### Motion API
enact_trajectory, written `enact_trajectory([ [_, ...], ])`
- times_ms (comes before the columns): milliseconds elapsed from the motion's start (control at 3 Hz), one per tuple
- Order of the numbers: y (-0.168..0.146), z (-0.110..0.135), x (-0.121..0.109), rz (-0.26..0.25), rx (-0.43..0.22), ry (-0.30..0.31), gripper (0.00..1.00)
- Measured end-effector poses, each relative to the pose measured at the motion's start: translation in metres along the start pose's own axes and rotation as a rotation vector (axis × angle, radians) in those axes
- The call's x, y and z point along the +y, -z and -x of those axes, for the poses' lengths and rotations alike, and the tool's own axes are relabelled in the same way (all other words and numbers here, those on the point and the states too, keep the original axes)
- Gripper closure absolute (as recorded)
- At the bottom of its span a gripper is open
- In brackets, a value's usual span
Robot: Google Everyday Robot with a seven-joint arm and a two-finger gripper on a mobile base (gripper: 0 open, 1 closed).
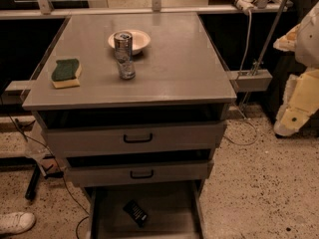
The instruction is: Pick rxbar chocolate from bottom drawer and place on counter
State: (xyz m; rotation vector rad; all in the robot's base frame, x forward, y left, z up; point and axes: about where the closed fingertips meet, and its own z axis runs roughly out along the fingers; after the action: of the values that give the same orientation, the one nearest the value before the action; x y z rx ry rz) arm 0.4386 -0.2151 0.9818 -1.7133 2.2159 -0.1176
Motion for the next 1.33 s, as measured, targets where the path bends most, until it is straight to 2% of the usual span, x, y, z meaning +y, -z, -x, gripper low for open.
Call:
enact_trajectory([
  [333, 0.000, 0.000, 0.000, 0.000, 0.000, 0.000, 0.00],
  [667, -0.015, 0.001, 0.014, 0.016, 0.003, -0.002, 0.00],
  [1000, -0.056, 0.005, 0.047, 0.056, -0.025, -0.031, 0.00],
  [1333, -0.113, 0.005, 0.076, 0.090, -0.017, -0.047, 0.00],
])
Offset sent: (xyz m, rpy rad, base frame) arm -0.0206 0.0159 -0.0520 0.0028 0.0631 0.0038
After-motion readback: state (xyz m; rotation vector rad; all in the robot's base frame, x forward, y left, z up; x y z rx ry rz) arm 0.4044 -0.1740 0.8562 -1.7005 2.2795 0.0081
